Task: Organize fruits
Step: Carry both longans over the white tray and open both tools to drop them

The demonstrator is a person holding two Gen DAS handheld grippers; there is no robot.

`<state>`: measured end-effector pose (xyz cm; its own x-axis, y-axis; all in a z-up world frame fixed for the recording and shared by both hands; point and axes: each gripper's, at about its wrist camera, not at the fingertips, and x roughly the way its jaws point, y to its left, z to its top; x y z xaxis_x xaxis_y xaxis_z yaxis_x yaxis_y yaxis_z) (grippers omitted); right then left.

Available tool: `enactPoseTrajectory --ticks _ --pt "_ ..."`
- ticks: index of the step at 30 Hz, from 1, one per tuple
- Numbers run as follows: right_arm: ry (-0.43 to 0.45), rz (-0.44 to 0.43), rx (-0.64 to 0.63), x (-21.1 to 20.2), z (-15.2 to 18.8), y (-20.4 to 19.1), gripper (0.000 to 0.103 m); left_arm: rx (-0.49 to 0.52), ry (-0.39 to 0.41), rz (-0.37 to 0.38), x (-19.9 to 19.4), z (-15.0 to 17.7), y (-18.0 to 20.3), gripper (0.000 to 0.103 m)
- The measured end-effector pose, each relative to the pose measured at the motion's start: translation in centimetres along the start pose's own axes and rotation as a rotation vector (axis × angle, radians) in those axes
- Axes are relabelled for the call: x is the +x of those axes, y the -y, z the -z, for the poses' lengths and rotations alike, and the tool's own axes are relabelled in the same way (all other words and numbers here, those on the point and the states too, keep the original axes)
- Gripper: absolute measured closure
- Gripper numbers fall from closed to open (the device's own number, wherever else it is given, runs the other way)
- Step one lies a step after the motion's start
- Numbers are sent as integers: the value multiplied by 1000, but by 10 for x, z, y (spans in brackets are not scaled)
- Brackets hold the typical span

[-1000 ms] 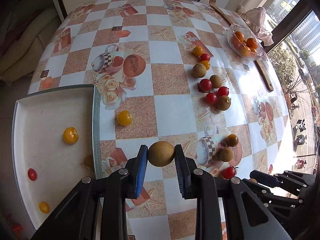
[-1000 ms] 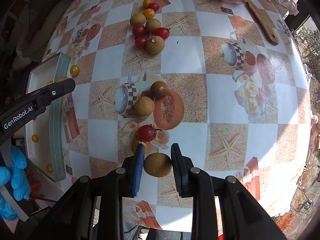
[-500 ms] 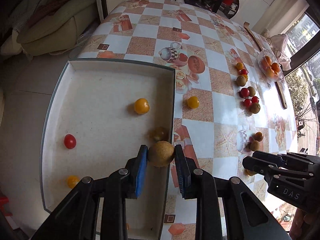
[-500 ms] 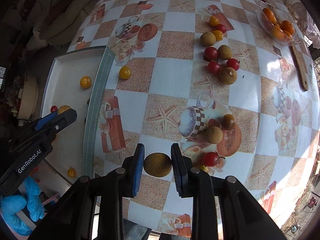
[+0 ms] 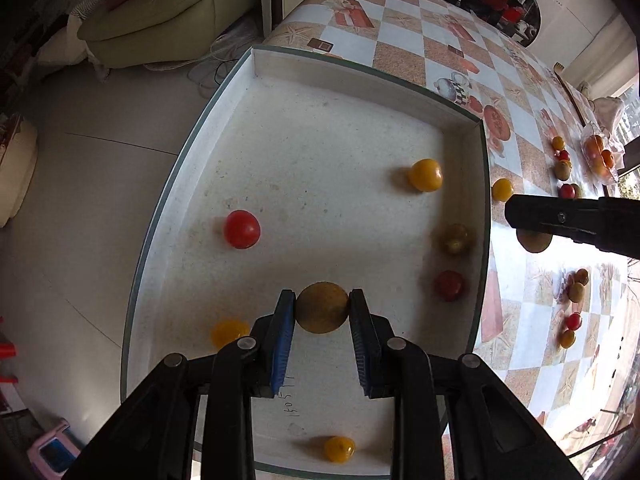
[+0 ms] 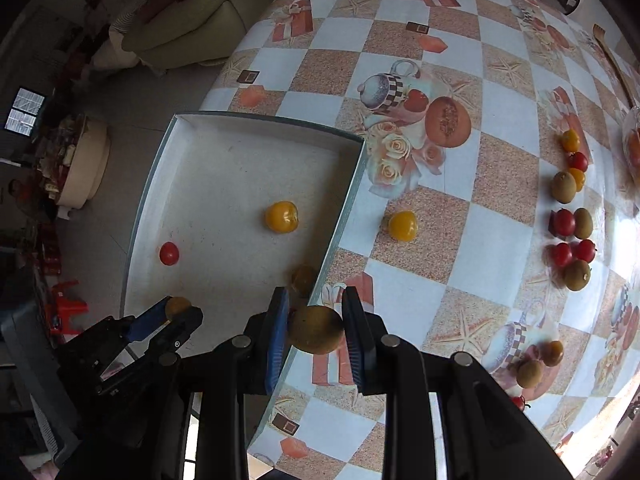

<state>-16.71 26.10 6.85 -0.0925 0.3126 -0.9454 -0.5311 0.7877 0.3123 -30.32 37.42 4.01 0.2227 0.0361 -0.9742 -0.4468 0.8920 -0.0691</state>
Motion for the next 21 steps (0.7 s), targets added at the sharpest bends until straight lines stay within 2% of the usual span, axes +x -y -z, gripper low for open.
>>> enactPoseTrajectory --ticks 9,17,18,20,21 --pt "4 24 -19 31 -55 -22 73 -2 -5 -26 14 -3 -5 74" --pt "-28 61 -19 63 -74 -27 73 34 -7 -53 18 -1 4 73" --pt "-36 66 -25 67 -75 -28 73 34 -12 -53 19 -1 6 71" --pt "-51 63 -33 72 -76 -29 72 33 0 -63 17 0 7 29" --pt "-52 61 -34 72 -76 -29 72 37 24 -79 13 1 8 25"
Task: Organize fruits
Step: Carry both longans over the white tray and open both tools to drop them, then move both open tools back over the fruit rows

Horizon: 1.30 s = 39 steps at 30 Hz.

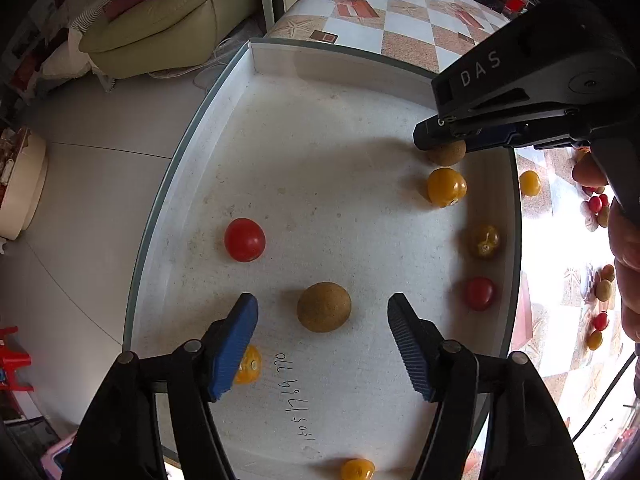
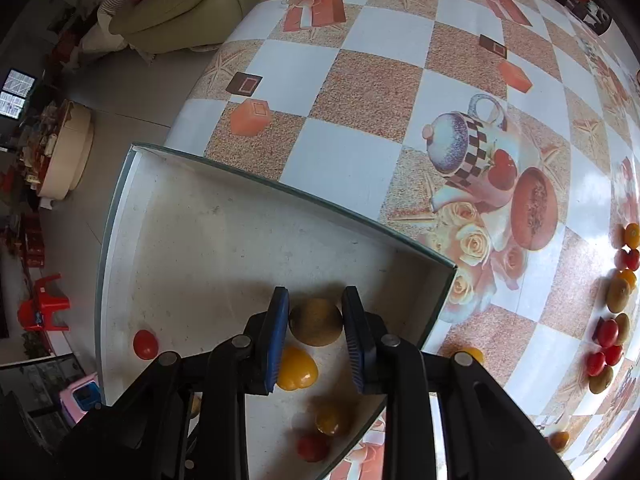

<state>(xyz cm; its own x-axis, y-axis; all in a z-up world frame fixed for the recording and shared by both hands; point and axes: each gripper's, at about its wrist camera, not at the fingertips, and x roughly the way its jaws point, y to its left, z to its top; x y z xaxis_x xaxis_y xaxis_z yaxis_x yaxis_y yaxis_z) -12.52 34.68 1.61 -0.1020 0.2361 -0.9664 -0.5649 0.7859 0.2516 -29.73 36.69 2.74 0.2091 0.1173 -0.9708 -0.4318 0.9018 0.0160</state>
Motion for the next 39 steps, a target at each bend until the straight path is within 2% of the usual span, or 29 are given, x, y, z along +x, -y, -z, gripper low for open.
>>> enactPoseTrajectory --ticks 1,5,7,9,10,13,20,27,32,39 --pt "0 -6 1 0 0 1 71 8 15 -3 -3 1 1 25" --pt "10 -53 20 -7 1 9 43 35 -1 6 -3 1 8 25" --pt "22 -89 33 -16 2 13 37 37 -5 12 -4 3 8 25" --pt "39 -126 44 -27 5 18 24 37 -10 15 -7 3 8 25" --pt "51 -140 47 -33 7 21 22 39 -12 14 -8 3 9 25" --pt "88 -155 62 -54 16 34 22 52 -12 12 -14 3 8 25" --pt "110 -89 179 -86 57 84 22 112 -1 22 -33 0 28 25" --pt "87 5 330 -101 131 153 22 228 51 56 -54 -12 76 25" --pt "46 55 464 -97 182 200 22 292 48 96 -54 -27 116 25" --pt "42 62 577 -94 208 238 22 374 18 138 -41 -34 166 25"
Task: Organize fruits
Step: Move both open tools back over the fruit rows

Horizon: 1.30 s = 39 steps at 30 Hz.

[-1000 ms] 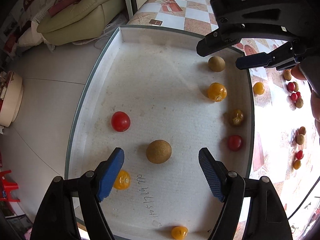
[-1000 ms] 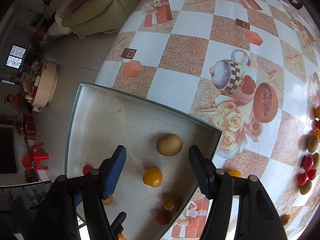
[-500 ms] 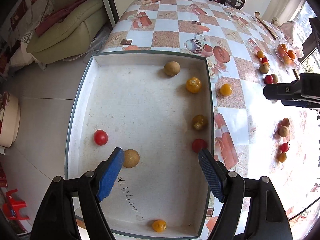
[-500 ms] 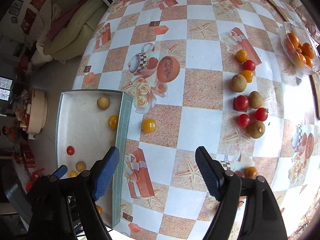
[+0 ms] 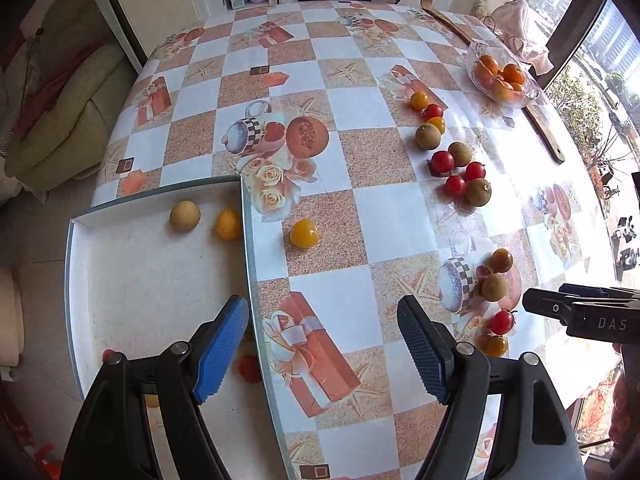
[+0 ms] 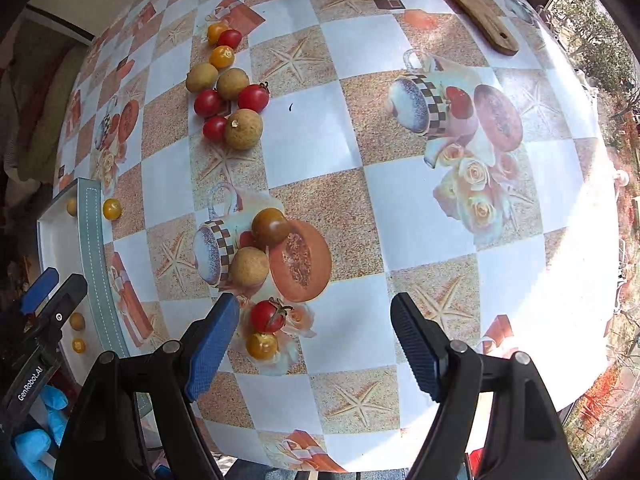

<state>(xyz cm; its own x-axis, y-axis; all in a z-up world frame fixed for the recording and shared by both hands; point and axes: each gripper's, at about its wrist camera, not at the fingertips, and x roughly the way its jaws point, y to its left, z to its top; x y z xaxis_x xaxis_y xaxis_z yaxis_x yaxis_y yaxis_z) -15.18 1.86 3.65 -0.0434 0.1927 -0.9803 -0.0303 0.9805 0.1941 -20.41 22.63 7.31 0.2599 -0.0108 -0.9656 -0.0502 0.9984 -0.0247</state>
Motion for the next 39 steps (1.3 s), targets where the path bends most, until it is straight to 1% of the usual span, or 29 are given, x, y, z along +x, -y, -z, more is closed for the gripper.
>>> enactPoseTrajectory --ticks 3,7,9,10,12,14,19,21,22,23,26,28,29,31,33,36,39 --pt "8 -8 9 0 -4 9 22 34 -24 23 9 1 17 25" --pt "12 -38 17 2 -14 12 22 64 -63 61 19 14 37 25" --pt "9 -64 20 4 -19 11 30 64 -82 86 23 23 46 25" --pt "2 -78 23 6 -21 11 32 62 -89 96 24 28 50 25" --pt "-20 -114 38 11 -26 10 39 59 -103 117 27 39 59 25" --pt "-41 -141 46 18 -30 6 45 66 -115 131 29 48 68 25" --pt "-74 -170 17 28 -38 -6 49 120 -116 142 32 66 90 25" --pt "-80 -175 -2 29 -39 -14 53 143 -115 136 32 71 96 25" --pt "-81 -175 -7 30 -40 -17 54 144 -114 133 32 71 96 25" --pt "-83 -170 -14 31 -41 -18 55 137 -110 131 31 71 95 25" --pt "-84 -142 -54 33 -41 -27 66 99 -101 125 29 69 86 25" --pt "-75 -104 -100 34 -40 -35 71 88 -96 111 28 68 78 25" --pt "-69 -79 -123 34 -39 -38 77 86 -96 103 28 66 74 25" --pt "-56 -52 -160 33 -37 -41 79 83 -97 87 29 64 67 25" --pt "-38 -39 -165 32 -35 -43 80 70 -97 77 30 60 60 25" --pt "0 -6 -148 29 -33 -39 80 38 -82 72 28 48 50 25" --pt "29 16 -115 25 -34 -26 80 18 -58 70 28 28 44 25"
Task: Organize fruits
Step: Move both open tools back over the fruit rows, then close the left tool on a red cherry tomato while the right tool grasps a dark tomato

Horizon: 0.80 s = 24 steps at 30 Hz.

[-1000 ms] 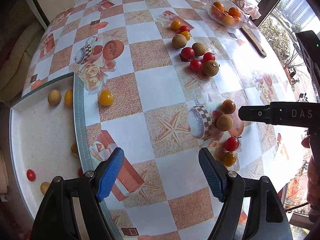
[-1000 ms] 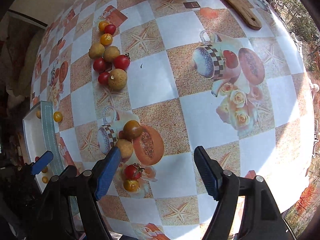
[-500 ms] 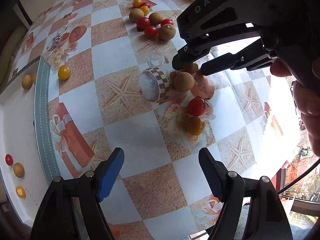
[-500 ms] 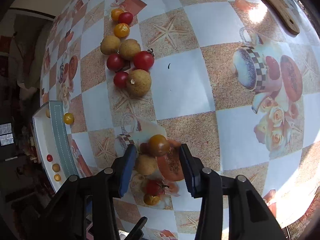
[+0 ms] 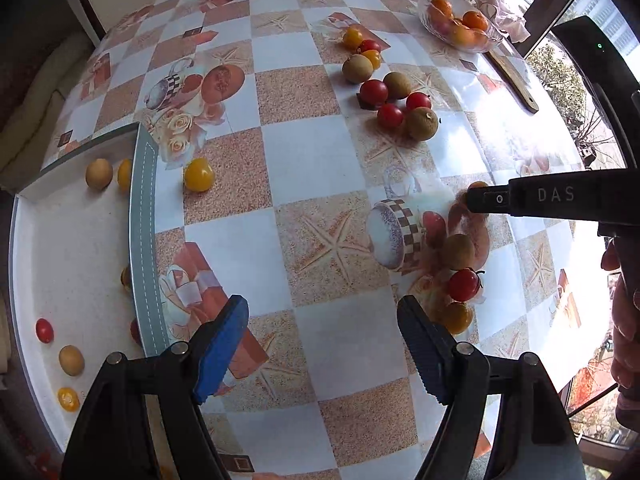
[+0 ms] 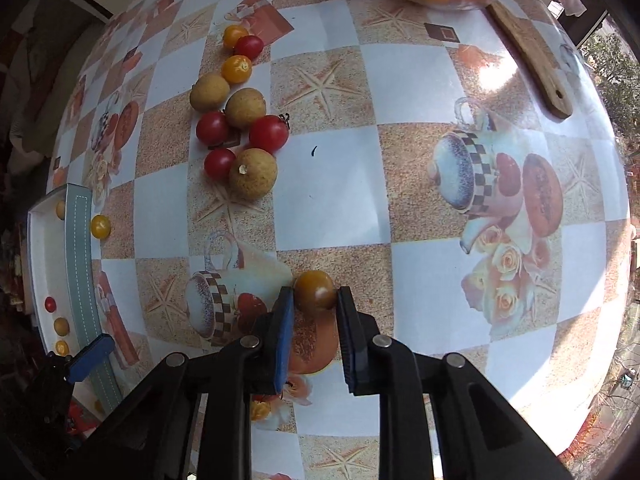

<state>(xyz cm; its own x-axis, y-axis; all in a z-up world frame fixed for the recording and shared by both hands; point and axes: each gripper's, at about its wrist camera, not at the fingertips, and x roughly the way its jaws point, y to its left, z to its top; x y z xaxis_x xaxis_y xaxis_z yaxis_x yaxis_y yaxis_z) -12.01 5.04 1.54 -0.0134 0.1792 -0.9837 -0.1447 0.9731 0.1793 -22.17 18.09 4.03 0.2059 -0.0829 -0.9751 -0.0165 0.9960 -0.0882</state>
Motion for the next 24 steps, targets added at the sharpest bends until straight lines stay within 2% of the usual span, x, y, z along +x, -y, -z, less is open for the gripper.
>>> enactPoseTrajectory --ticks 1,4,7,9,13,17,21,24 --pt "10 -12 12 -2 0 5 80 -3 8 -2 0 -7 -1 25" --pt "35 44 13 -7 -1 15 80 -11 27 2 4 -34 -1 25" --pt "35 26 50 -8 -2 28 80 -14 33 13 15 -60 6 25" --pt "49 62 52 -11 -2 34 80 -2 32 16 24 -72 13 25" --pt "38 2 103 -11 -3 54 80 27 22 5 42 -91 25 25" --pt "41 -14 107 -12 -2 62 80 34 19 -6 53 -104 30 25" --pt "44 -37 120 -10 -4 53 80 48 28 -27 60 -114 37 25" --pt "45 -52 122 -12 -4 66 80 68 34 -42 63 -122 46 27"
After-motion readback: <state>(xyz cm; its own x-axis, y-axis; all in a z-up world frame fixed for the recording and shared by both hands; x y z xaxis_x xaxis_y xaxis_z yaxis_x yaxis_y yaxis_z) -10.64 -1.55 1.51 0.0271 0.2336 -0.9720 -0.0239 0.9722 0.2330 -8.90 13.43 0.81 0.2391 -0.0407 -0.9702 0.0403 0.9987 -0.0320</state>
